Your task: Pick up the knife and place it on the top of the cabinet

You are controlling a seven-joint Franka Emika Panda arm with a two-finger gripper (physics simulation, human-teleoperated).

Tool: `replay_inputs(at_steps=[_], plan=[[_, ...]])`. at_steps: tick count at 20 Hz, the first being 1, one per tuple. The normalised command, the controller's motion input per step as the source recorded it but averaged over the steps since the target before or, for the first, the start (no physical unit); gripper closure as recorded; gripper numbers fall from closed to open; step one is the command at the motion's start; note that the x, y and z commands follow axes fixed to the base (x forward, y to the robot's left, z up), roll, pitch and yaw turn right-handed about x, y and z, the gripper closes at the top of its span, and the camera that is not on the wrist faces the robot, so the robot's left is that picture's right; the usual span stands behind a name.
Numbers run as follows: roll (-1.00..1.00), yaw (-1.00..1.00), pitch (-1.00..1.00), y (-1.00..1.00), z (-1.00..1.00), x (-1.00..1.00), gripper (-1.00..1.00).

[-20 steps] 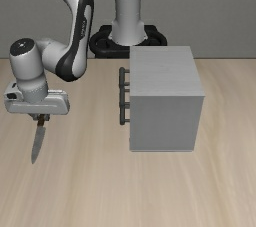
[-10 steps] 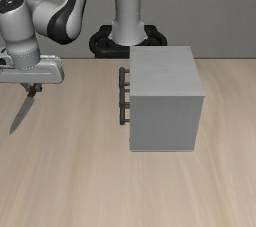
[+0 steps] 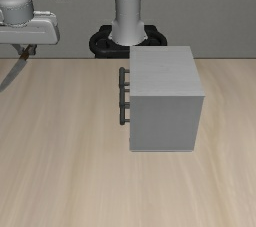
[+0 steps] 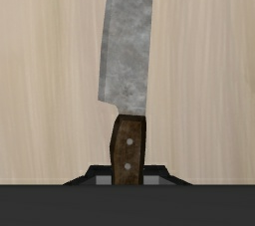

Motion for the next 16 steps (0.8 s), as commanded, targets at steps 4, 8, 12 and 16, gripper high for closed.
replay_inputs(at_steps=[4,8,12,16], plan=[[0.0,0.0,0.0,0.0,1.0,0.0,1.0],[0.0,0.0,0.0,1.0,0.0,0.0,1.0],[0.0,0.0,0.0,1.0,0.0,0.0,1.0],[0.0,0.0,0.0,1.0,0.0,0.0,1.0]])
